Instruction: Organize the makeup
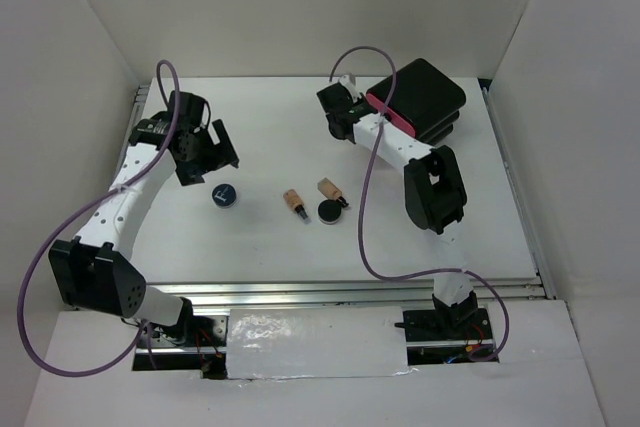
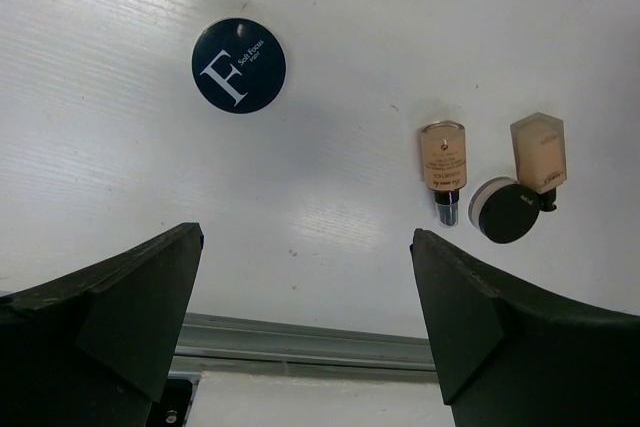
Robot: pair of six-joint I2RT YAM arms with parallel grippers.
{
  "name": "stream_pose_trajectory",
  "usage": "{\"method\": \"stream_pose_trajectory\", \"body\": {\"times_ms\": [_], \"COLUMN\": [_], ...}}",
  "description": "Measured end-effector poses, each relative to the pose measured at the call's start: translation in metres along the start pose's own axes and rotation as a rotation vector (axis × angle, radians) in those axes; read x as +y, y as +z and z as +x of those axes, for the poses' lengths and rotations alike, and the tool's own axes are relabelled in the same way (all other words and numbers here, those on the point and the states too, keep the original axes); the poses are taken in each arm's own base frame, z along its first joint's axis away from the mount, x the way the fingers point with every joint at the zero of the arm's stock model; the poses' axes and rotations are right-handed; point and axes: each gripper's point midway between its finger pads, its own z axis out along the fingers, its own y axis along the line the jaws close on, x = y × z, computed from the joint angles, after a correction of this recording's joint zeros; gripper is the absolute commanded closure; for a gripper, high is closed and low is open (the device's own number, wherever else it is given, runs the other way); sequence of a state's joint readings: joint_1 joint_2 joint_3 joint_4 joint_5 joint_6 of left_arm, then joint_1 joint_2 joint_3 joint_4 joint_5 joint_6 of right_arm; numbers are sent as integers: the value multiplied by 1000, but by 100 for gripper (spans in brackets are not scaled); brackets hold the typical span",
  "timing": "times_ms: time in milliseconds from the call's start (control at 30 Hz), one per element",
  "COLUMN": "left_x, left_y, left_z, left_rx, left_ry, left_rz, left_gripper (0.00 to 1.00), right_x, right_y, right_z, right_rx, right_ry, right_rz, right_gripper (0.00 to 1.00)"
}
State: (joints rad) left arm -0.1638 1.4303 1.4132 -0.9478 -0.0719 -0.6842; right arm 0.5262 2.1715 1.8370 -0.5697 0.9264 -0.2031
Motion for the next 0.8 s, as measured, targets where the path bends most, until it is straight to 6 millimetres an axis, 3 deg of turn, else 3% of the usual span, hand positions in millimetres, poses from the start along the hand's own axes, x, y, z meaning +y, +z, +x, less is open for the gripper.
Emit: {"method": "stream_pose_trajectory", "body": {"times_ms": [400,600,800], "left_x": [-3,-13,-39], "left_y": [15,18,28], "left_z": [2,0,-5], "left_rx": [35,36,50], "left_ry": [1,-3,-2], "left_rz": [-2,40,107], "left_gripper": [1,1,1], "right_x": [-8,-9,-14], "right_y": [7,-10,-38], "right_z": [-1,-5,-14], "right_rx": [9,5,-28], "right_ry": [39,102,161], "right_rz": [-42,-131,-204], "right_gripper": [100,77,71]}}
